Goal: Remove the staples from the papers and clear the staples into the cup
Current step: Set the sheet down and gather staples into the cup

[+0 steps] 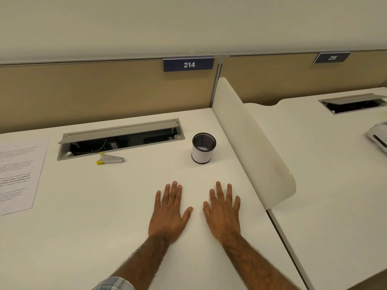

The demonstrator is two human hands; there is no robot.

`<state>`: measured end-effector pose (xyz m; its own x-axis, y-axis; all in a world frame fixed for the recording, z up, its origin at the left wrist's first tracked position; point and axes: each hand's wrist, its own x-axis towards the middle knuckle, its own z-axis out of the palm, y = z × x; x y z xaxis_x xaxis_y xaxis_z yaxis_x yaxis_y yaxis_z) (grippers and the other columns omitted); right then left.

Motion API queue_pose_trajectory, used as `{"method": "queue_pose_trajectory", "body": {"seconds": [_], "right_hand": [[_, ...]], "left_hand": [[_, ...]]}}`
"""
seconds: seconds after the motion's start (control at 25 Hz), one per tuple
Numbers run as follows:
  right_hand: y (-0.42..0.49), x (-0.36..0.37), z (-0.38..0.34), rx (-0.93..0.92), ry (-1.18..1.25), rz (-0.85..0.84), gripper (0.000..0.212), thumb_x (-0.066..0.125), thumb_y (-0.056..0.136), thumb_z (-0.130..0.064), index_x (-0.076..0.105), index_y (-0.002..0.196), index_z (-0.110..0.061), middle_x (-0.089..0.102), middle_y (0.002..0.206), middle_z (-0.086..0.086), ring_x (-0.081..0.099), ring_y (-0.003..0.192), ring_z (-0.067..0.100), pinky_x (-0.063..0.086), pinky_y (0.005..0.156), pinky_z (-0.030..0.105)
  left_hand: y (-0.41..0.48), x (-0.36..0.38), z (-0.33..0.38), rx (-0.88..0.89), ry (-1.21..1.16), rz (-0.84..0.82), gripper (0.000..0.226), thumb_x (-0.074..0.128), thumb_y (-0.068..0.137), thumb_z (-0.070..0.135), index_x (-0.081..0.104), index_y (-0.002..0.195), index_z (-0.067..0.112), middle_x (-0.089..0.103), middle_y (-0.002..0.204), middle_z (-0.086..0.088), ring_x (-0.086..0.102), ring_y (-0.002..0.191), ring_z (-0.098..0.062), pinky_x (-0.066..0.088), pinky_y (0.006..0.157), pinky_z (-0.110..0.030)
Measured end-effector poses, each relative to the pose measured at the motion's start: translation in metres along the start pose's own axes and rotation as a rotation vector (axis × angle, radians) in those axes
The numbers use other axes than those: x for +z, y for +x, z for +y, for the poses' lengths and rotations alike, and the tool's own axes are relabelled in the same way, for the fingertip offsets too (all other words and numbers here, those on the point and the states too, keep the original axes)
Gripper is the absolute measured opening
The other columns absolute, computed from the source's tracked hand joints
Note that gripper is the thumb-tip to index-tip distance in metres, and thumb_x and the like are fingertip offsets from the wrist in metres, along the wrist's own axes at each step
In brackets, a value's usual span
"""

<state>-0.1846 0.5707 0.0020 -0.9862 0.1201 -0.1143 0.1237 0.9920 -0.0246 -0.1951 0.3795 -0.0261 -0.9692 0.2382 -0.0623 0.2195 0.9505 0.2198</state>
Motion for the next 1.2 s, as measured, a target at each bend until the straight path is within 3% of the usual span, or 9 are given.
{"method": "queue_pose_trajectory", "body": {"seconds": [0.16,0.28,0.36,0.48,0.56,0.64,0.84,1.0,1.2], "right_hand": [[-0.003,-0.003,0.002,-0.017,0.048,-0.043,0.057,0.027,0.097,-0.039,0.037,0.151,-0.023,0.018,0.165,0.002,0.011,0.152,0.034,0.018,0.117,0.059],[-0.001,-0.007,0.011,-0.070,0.268,-0.068,0.060,0.037,0.098,-0.023,0.020,0.157,-0.024,-0.003,0.167,-0.004,-0.003,0.154,0.021,0.005,0.123,0.045],[0.006,-0.018,0.015,0.003,0.647,-0.038,0.055,0.042,0.096,-0.010,0.039,0.150,-0.020,0.016,0.165,-0.006,0.014,0.152,0.013,0.019,0.123,0.035],[0.016,-0.046,0.016,0.441,1.378,-0.010,0.036,0.045,0.094,-0.001,0.067,0.118,-0.015,0.059,0.137,0.001,0.058,0.124,0.019,0.046,0.107,0.038],[0.022,-0.062,0.020,0.672,1.778,-0.118,0.032,0.040,0.095,0.002,0.067,0.111,0.000,0.068,0.117,0.017,0.068,0.104,0.030,0.055,0.093,0.040],[0.022,-0.072,0.022,0.768,2.009,-0.276,0.035,0.034,0.093,0.006,0.061,0.113,0.009,0.066,0.114,0.025,0.067,0.101,0.036,0.055,0.089,0.040],[0.037,-0.087,0.014,0.736,2.094,-0.421,0.031,0.035,0.093,0.005,0.062,0.109,0.008,0.067,0.108,0.023,0.068,0.098,0.033,0.056,0.083,0.037],[0.082,-0.119,0.001,0.600,2.020,-0.346,0.016,0.050,0.096,-0.002,0.064,0.089,0.000,0.070,0.082,0.014,0.069,0.078,0.025,0.058,0.070,0.030],[0.142,-0.157,-0.009,0.439,1.837,-0.170,0.005,0.065,0.089,-0.003,0.065,0.085,0.000,0.069,0.078,0.014,0.070,0.064,0.022,0.059,0.058,0.026]], "left_hand": [[-0.001,0.003,-0.001,-0.004,-0.014,0.013,0.079,0.013,0.104,0.067,-0.008,0.165,0.021,-0.015,0.173,0.002,-0.015,0.159,-0.019,-0.007,0.127,-0.045],[-0.001,0.002,0.000,-0.007,-0.010,0.021,0.079,0.011,0.103,0.068,-0.008,0.164,0.021,-0.015,0.173,0.002,-0.015,0.159,-0.019,-0.007,0.127,-0.045],[-0.001,0.002,-0.001,0.006,-0.015,0.019,0.079,0.010,0.103,0.067,-0.012,0.164,0.022,-0.019,0.172,0.003,-0.019,0.158,-0.018,-0.008,0.127,-0.045],[-0.001,0.003,-0.002,0.003,-0.007,0.032,0.079,0.008,0.103,0.067,-0.007,0.165,0.021,-0.014,0.173,0.003,-0.016,0.159,-0.018,-0.008,0.127,-0.045],[-0.001,0.003,-0.002,0.001,-0.003,0.035,0.080,0.005,0.102,0.068,-0.002,0.165,0.020,-0.008,0.174,0.001,-0.010,0.160,-0.019,-0.006,0.127,-0.045],[-0.001,0.004,-0.002,0.002,-0.006,0.041,0.081,0.003,0.101,0.069,-0.001,0.165,0.020,-0.007,0.174,0.001,-0.008,0.160,-0.019,-0.005,0.127,-0.045],[-0.001,0.002,-0.001,0.004,-0.004,0.052,0.081,0.004,0.101,0.069,0.000,0.166,0.020,-0.006,0.174,0.001,-0.008,0.161,-0.020,-0.005,0.127,-0.046],[-0.001,0.001,-0.002,0.011,-0.021,0.047,0.081,0.003,0.101,0.069,-0.001,0.166,0.020,-0.008,0.174,0.002,-0.010,0.160,-0.019,-0.006,0.127,-0.045],[-0.002,0.001,-0.002,0.009,-0.012,0.046,0.077,0.014,0.105,0.065,0.000,0.166,0.019,-0.007,0.174,0.001,-0.010,0.160,-0.019,-0.005,0.127,-0.045]]}}
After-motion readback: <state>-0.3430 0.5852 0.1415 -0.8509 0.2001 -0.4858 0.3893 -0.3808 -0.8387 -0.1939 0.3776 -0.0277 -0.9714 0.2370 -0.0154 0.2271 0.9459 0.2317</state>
